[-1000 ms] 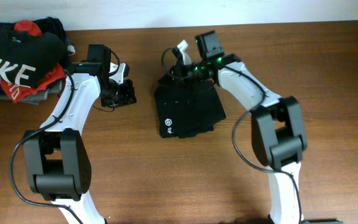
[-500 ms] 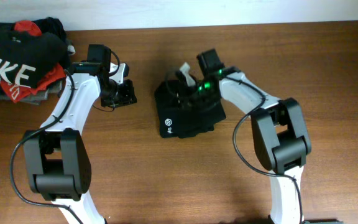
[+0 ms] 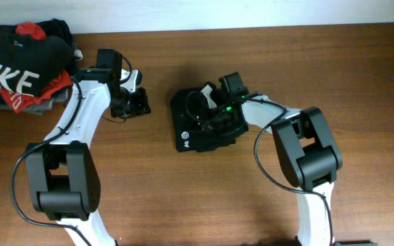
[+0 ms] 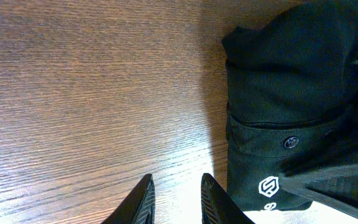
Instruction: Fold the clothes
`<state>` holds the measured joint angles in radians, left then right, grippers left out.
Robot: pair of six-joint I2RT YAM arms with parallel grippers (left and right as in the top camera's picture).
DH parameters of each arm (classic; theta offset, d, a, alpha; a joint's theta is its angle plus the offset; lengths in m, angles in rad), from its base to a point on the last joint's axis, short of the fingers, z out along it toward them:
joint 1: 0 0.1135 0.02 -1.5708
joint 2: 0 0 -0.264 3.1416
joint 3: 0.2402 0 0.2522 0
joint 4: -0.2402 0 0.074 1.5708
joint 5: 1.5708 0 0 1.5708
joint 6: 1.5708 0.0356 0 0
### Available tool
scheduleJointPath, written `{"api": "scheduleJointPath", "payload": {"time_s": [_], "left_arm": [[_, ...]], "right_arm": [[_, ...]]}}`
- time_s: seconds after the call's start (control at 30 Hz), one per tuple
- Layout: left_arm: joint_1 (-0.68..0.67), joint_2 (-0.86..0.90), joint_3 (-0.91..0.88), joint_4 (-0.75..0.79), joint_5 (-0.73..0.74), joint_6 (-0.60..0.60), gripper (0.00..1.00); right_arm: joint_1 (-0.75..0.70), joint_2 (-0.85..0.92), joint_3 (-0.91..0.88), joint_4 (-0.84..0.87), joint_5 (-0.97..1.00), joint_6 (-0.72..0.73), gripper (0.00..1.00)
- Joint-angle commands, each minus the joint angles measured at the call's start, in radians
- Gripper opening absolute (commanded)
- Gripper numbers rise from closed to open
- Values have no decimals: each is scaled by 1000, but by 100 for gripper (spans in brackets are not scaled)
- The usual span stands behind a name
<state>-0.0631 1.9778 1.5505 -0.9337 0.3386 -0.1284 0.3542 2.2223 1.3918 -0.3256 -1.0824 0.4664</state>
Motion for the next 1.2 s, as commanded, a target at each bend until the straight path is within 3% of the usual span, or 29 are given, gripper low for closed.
{"api": "scheduleJointPath", "payload": {"time_s": [0.0,0.37,0.9,1.17], "left_arm": [[3,-14,8,-6,-7,-5,25],[3,-14,8,-6,-7,-5,25],[3,-14,8,-8,-7,-5,25],[3,-14,8,-18,-37,-5,25]], "right_arm": [[5,-144,98,1,-6,14,4],[27,-133,169,31,113,46,7],[58,151,169,72,131,138,4],[53,61,230,68,129,132,4]]}}
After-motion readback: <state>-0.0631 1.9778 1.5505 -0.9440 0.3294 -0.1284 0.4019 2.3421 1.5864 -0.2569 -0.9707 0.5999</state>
